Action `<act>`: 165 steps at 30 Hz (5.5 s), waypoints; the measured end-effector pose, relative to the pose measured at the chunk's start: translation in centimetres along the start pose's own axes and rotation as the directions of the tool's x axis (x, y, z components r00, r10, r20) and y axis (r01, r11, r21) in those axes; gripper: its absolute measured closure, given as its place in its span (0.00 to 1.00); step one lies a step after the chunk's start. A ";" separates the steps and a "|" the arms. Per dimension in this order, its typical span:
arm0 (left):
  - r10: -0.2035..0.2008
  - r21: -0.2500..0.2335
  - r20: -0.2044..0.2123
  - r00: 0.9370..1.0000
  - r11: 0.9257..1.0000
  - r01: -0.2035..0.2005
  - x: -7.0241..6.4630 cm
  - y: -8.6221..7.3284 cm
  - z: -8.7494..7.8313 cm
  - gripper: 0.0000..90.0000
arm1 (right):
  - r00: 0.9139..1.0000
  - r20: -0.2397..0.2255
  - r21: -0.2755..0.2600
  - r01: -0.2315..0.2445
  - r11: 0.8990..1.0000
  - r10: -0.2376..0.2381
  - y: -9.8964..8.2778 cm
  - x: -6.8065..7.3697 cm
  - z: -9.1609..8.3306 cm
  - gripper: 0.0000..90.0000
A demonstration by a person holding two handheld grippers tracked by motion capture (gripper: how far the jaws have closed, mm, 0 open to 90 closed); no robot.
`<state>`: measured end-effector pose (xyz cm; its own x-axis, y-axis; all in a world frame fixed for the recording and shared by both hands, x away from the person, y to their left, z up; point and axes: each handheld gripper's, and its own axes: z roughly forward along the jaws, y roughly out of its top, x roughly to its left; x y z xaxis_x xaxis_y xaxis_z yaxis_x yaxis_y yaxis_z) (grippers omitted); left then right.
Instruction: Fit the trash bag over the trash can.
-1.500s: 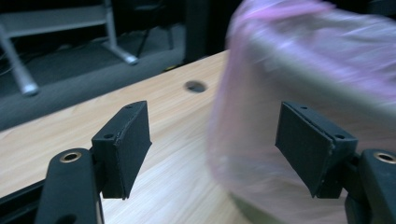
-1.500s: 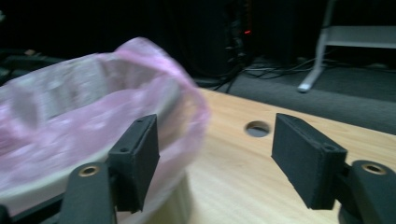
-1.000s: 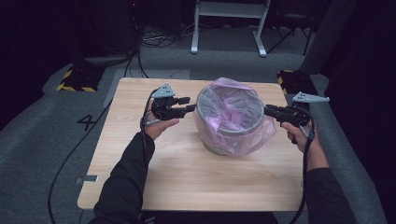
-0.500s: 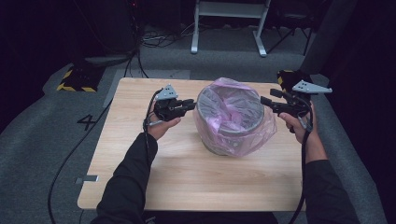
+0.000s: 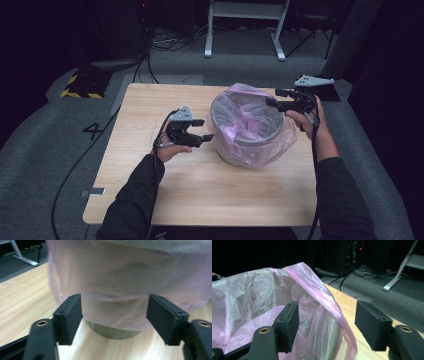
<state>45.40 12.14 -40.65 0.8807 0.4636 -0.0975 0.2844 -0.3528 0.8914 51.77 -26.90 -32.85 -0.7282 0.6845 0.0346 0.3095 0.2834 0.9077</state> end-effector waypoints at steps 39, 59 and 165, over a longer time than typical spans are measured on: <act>0.047 -0.014 -0.071 0.996 0.999 -0.048 -0.5 -1.0 0.5 1.00 | 1.000 0.014 0.067 0.012 0.998 -0.013 0.7 1.5 -1.0 0.91; 0.061 -0.011 -0.080 0.995 0.998 -0.062 -0.7 -0.4 1.3 1.00 | 0.979 0.116 0.068 -0.174 0.982 0.165 -2.2 -2.5 1.8 1.00; 0.004 0.295 -0.184 0.983 0.954 0.052 -5.2 -12.9 -2.9 0.18 | 0.987 -0.048 0.017 0.157 0.987 -0.156 0.6 7.0 -4.0 0.18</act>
<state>36.10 16.62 -50.34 0.7968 0.6041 -0.0108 0.4285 -0.5524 0.7151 44.44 -24.60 -30.37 -0.7960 0.5990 -0.0877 0.2012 0.3985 0.8948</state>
